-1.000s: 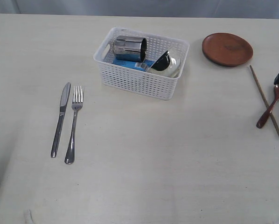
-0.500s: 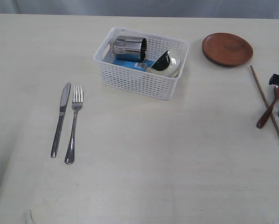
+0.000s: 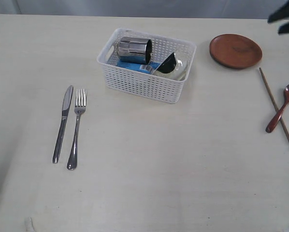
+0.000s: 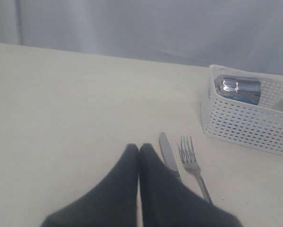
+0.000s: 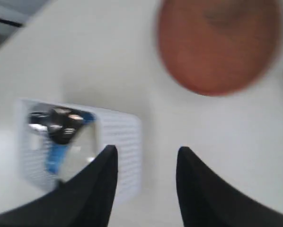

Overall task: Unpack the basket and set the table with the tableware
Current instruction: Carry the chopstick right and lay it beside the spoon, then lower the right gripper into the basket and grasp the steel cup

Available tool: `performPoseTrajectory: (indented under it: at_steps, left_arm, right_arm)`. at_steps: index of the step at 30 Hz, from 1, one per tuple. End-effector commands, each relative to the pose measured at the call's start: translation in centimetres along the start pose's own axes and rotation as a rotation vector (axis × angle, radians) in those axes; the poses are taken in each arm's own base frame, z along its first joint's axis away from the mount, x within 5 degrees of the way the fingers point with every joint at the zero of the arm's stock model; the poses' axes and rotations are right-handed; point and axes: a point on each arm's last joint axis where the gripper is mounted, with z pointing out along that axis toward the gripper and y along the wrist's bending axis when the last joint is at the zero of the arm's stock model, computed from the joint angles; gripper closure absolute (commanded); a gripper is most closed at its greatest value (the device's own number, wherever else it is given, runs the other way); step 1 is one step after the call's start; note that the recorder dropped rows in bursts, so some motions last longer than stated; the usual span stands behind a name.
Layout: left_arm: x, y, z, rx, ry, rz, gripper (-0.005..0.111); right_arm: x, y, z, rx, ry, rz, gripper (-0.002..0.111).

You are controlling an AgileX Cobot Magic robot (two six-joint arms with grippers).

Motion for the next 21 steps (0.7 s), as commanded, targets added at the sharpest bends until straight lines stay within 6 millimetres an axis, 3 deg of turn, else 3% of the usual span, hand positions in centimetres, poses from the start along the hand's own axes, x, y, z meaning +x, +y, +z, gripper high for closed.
performPoseTrajectory:
  at_steps: [1, 7, 12, 16, 21]
  left_arm:
    - [0.0, 0.0, 0.0, 0.002, -0.012, -0.004, 0.107]
    - [0.0, 0.0, 0.0, 0.002, -0.012, -0.004, 0.107]
    - [0.0, 0.0, 0.0, 0.002, -0.012, -0.004, 0.107]
    - [0.0, 0.0, 0.0, 0.002, -0.012, -0.004, 0.107]
    - [0.0, 0.0, 0.0, 0.002, -0.012, -0.004, 0.107]
  right_arm:
    - [0.4, 6.9, 0.8, -0.2, 0.032, -0.184, 0.069]
    - [2.9, 14.6, 5.0, -0.133, 0.023, -0.375, 0.069]
    - [4.2, 19.0, 8.7, -0.171, 0.059, -0.403, 0.069]
    - [4.7, 20.3, 12.2, -0.088, 0.117, -0.368, 0.069]
    - [4.9, 20.4, 15.4, 0.018, 0.185, -0.34, 0.069]
